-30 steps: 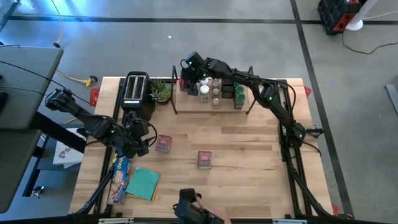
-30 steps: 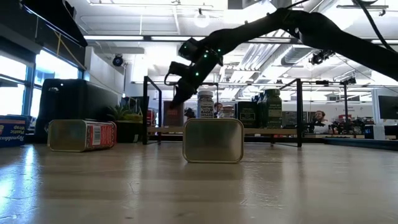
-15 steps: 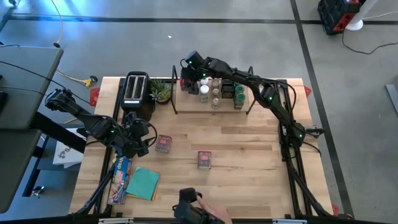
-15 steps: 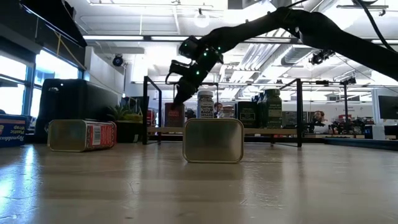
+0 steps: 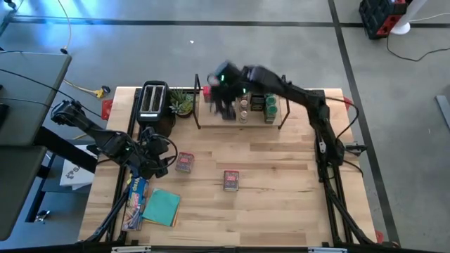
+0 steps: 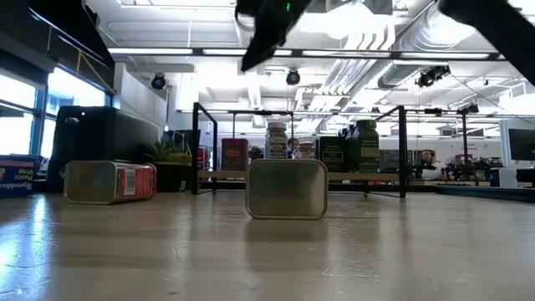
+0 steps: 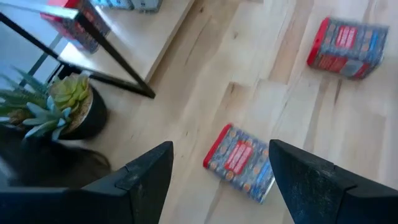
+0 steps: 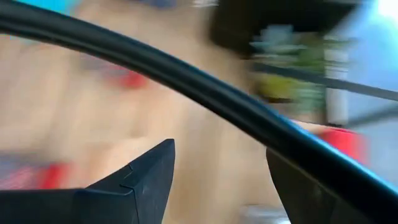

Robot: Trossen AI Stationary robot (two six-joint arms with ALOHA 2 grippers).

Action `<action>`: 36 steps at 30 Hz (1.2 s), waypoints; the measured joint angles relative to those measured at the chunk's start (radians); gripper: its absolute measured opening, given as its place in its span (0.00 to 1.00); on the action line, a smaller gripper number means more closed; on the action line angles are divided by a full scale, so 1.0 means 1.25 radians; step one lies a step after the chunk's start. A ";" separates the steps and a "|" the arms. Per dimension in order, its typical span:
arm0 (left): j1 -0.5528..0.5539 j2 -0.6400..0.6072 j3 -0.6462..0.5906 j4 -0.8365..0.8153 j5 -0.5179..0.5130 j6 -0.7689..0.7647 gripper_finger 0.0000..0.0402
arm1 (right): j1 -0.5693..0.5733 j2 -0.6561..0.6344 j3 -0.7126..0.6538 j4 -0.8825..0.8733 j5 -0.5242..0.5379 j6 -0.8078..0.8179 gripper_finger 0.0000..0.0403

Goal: Shelf spices
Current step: Put the left red seasoning can on the shelf aligned with the other red seasoning can

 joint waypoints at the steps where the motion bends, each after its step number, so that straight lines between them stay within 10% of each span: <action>1: -0.005 0.000 -0.007 0.012 -0.009 -0.005 0.64 | 0.029 -0.004 0.000 -0.028 -0.011 0.004 0.61; 12: -0.068 0.000 -0.173 0.278 -0.022 -0.049 0.64 | 0.283 -0.002 -0.234 0.070 -0.001 0.178 0.61; 23: 0.074 0.007 -0.339 0.398 0.038 -0.229 0.58 | 0.463 -0.026 -0.451 -0.027 0.327 0.519 0.61; 31: 0.271 0.088 -0.360 0.430 0.109 -0.200 0.43 | 0.612 -0.067 -0.452 -0.097 0.721 0.617 0.61; 36: 0.310 0.173 -0.360 0.558 0.258 -0.137 0.35 | 0.637 -0.083 -0.452 -0.088 0.776 0.667 0.61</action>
